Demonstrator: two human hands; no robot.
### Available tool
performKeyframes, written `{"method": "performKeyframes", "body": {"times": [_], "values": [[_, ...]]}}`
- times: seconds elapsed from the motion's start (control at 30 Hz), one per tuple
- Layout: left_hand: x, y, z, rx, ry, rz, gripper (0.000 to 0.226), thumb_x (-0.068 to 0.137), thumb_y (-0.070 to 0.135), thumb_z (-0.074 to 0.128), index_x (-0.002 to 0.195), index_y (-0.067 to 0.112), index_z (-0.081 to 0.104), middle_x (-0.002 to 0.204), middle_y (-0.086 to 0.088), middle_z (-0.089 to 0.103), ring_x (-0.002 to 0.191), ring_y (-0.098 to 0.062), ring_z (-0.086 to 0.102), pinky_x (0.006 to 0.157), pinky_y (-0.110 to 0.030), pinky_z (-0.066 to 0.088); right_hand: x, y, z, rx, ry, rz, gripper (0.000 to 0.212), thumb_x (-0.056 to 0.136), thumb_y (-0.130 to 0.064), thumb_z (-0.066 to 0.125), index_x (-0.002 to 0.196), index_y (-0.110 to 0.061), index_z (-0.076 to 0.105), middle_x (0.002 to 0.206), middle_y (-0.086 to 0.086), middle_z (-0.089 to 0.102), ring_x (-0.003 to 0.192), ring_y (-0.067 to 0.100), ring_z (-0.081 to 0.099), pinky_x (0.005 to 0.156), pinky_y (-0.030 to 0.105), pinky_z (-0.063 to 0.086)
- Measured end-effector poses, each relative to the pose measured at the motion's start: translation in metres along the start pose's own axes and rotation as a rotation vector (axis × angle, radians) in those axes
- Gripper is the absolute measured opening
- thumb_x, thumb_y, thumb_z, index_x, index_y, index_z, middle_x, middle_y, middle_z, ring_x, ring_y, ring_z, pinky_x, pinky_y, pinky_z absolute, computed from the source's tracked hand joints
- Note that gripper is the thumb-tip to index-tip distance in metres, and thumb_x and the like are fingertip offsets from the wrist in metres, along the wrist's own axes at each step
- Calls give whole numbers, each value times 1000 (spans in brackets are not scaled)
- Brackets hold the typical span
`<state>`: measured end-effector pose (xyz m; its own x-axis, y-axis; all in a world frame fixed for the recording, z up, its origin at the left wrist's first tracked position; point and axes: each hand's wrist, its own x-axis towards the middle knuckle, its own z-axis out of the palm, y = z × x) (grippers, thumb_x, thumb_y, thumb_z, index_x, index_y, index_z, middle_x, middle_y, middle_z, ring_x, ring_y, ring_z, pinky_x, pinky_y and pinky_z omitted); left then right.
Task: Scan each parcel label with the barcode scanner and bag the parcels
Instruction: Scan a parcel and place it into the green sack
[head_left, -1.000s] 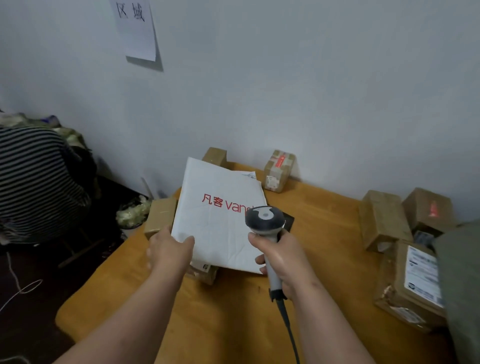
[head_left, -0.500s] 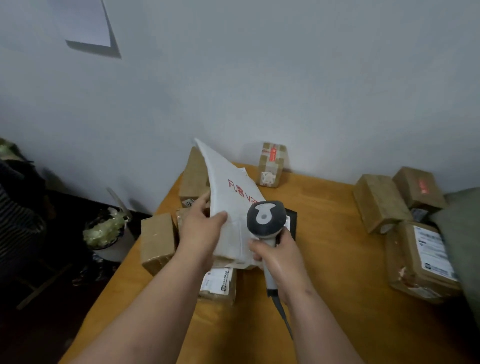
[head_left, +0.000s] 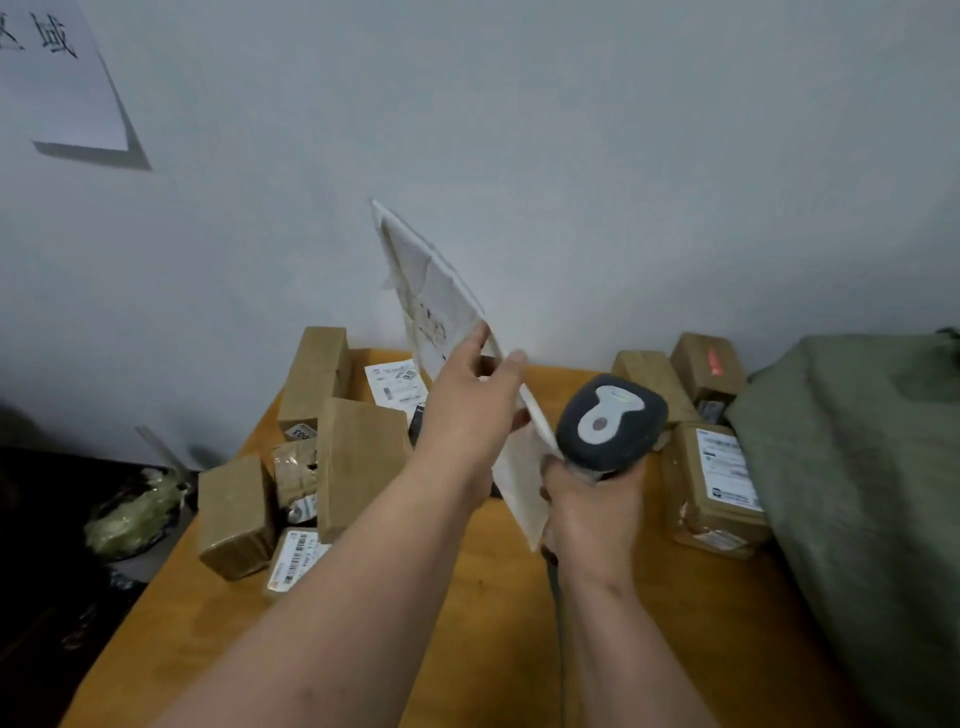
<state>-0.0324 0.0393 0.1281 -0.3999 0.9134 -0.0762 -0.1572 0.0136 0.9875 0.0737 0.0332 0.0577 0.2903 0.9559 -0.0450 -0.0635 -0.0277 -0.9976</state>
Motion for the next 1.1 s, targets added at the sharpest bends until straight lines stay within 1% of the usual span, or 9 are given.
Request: {"method": "performKeyframes", "body": {"times": [0.07,0.17,0.3,0.4,0.53,0.7,0.8,0.9,1.1], "values": [[-12,-9,16,38,-76,-13,53,96,40,61,146,40,44,117,13,61,105,-8,63,96,-36,55,8,-1,-23,96,150,75,66,73,0,79,120,-36,51,108,-7,68,94,11,67,85,34,55],[-26,-38,28,124,-115,-76,54,97,46,58,147,42,40,122,18,58,114,-7,55,106,-38,44,17,7,-56,256,279,273,66,77,-3,75,132,-28,49,106,2,70,76,14,70,65,30,55],[-45,-95,21,260,-21,-288,60,99,43,55,153,35,31,147,3,44,126,-19,45,95,-36,37,18,29,-91,313,329,448,59,78,-8,77,130,-22,52,104,7,72,76,16,71,60,29,53],[-66,-141,9,310,35,-463,63,100,32,57,155,26,26,157,-5,32,135,-27,40,100,-42,38,16,43,-109,325,317,530,56,78,-6,78,127,-18,54,101,7,72,74,18,71,58,30,53],[-91,-190,-2,274,126,-745,68,97,33,62,153,18,26,153,-14,36,134,-40,40,100,-48,40,14,59,-126,267,317,580,54,76,-3,80,122,-15,55,92,8,70,68,20,69,59,31,54],[-91,-219,-7,238,195,-861,85,90,42,70,155,19,21,154,-14,34,137,-41,38,110,-55,38,16,73,-139,134,362,483,64,72,-2,81,121,-24,47,85,6,69,67,20,66,61,33,51],[-79,-226,-4,234,205,-925,70,87,41,74,141,9,43,131,-16,54,117,-38,54,101,-51,47,20,75,-146,113,289,525,56,72,-3,82,113,-22,50,79,3,69,61,17,65,55,30,50],[-68,-235,-4,207,227,-971,52,87,34,76,120,-1,57,109,-17,60,98,-36,59,92,-50,52,22,77,-150,64,209,595,43,73,-3,81,108,-12,58,69,3,68,52,14,62,49,26,48],[-50,-240,-15,262,320,-867,50,91,19,70,136,9,48,121,-15,56,106,-37,54,93,-50,49,18,82,-154,144,366,558,65,73,-14,86,126,-23,49,103,0,64,84,21,65,60,30,47]]}}
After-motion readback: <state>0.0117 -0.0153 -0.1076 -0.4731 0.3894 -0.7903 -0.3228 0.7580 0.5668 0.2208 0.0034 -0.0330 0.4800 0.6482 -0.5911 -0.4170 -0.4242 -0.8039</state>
